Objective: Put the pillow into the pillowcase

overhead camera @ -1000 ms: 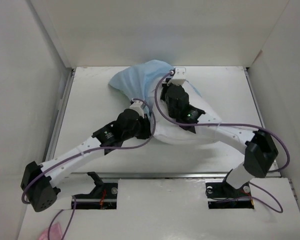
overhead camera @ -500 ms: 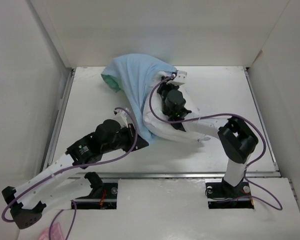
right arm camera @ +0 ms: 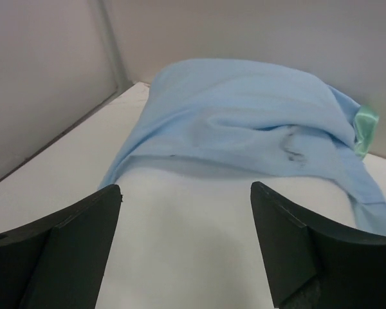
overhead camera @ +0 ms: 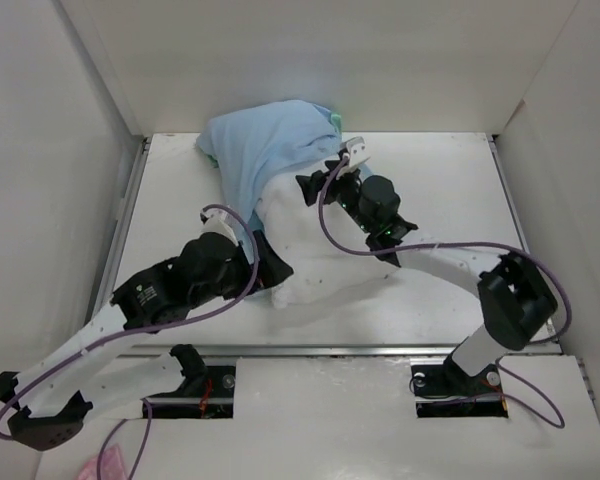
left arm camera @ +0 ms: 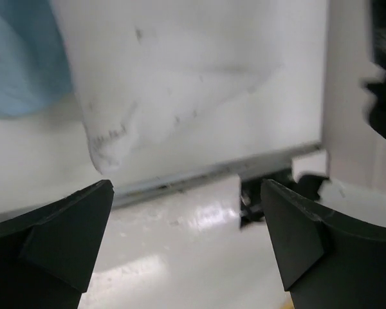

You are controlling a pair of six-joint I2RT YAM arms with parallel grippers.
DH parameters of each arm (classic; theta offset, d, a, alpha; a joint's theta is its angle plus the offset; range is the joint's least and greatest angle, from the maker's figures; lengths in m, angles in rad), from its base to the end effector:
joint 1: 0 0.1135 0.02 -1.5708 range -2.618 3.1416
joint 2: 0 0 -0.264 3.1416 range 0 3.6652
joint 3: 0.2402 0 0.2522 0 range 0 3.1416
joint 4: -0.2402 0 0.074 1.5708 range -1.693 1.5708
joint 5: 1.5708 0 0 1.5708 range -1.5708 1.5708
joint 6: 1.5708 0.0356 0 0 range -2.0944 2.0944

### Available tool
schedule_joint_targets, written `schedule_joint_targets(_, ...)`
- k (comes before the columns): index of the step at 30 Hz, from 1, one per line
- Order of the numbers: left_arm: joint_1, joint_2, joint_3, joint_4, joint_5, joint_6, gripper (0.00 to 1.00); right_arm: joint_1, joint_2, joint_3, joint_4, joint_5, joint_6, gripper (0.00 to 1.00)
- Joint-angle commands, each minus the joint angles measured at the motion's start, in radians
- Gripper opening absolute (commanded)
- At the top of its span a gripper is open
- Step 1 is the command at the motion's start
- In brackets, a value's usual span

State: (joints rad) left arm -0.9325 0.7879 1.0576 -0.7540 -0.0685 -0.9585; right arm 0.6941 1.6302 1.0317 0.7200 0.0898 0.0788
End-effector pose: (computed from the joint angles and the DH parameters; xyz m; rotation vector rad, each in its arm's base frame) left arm 0.0918 -0.1197 0.3727 -0.0755 2.2411 -1.0526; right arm 0.2945 0.2410 0.3019 -0.3747 1.4263 0.5657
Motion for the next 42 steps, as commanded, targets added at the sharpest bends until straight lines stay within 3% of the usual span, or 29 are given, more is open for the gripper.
schedule_joint_targets(1,0.009,0.098,0.018,-0.085,-0.403,-0.022,1.00,-0.004,-0.125,0.080,-0.247,-0.055,-0.004,0.88)
schedule_joint_targets(3,0.058,0.163,0.043,-0.001,-0.488,-0.008,1.00,-0.004,-0.162,0.107,-0.391,-0.021,-0.004,0.92)
schedule_joint_targets(4,0.084,0.197,0.060,0.055,-0.478,0.109,1.00,-0.004,-0.171,0.119,-0.427,0.002,-0.004,0.93)
schedule_joint_targets(7,0.188,0.335,0.149,0.272,-0.307,0.297,1.00,-0.065,-0.171,0.169,-0.574,0.073,0.039,0.95)
schedule_joint_targets(10,0.215,0.509,0.299,0.306,-0.223,0.414,1.00,-0.180,-0.136,0.203,-0.671,0.073,0.097,0.96)
schedule_joint_targets(13,0.215,0.678,0.381,0.318,-0.180,0.461,1.00,-0.286,-0.081,0.214,-0.737,-0.004,0.147,0.96)
schedule_joint_targets(17,0.233,0.861,0.505,0.334,-0.056,0.492,1.00,-0.306,0.049,0.223,-0.798,-0.109,0.138,0.90)
schedule_joint_targets(19,0.257,0.934,0.535,0.312,-0.037,0.492,1.00,-0.306,0.086,0.203,-0.809,-0.273,0.138,0.84)
schedule_joint_targets(23,0.316,0.958,0.544,0.298,-0.037,0.481,1.00,-0.245,0.109,0.116,-0.762,-0.574,0.108,0.77)
schedule_joint_targets(26,0.363,0.958,0.544,0.286,-0.060,0.481,1.00,-0.130,0.085,0.102,-0.732,-0.645,0.098,0.77)
schedule_joint_targets(31,0.382,0.947,0.591,0.222,-0.121,0.506,1.00,-0.059,0.042,0.165,-0.741,-0.587,0.084,0.78)
schedule_joint_targets(36,0.293,0.982,0.663,0.127,-0.240,0.521,1.00,-0.189,-0.039,0.182,-0.817,-0.507,0.131,0.78)
schedule_joint_targets(42,0.268,1.056,0.706,0.082,-0.232,0.598,1.00,-0.360,-0.128,0.091,-0.846,-0.437,0.141,0.82)
